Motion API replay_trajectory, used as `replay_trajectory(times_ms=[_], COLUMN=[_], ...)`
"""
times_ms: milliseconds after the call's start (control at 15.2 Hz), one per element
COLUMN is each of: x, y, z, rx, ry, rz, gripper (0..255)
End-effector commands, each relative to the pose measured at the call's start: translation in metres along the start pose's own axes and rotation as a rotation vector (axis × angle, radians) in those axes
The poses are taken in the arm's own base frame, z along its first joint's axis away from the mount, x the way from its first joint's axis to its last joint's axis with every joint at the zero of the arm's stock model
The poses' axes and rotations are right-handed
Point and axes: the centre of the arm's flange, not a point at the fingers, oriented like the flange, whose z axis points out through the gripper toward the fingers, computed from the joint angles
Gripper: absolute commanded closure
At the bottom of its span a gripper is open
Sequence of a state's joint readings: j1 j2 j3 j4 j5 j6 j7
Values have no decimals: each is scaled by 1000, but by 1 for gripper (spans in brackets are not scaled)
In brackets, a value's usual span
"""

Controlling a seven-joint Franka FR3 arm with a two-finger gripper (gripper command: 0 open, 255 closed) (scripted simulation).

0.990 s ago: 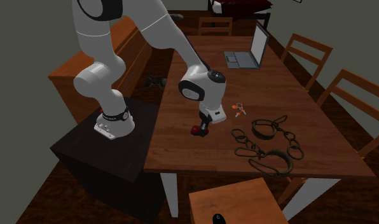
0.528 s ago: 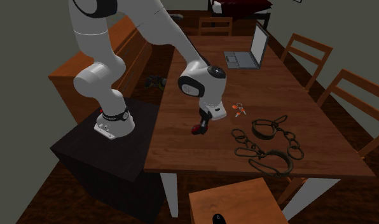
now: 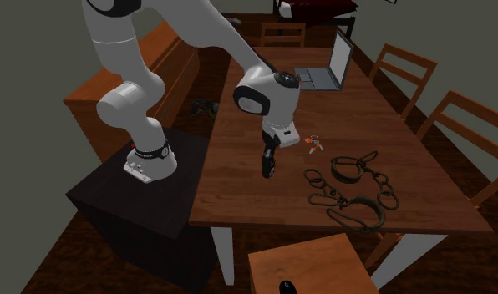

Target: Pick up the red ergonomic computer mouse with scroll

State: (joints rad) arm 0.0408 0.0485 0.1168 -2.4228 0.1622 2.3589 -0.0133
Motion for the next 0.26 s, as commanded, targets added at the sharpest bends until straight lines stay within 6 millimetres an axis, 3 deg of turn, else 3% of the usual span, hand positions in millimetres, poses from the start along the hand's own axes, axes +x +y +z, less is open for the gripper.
replay_trajectory(times_ms=[0, 198], x=[-1, -2], y=[-1, -2], z=[-11, -17], rx=[0, 0], ry=[0, 0], rz=[0, 0], gripper=[255, 255])
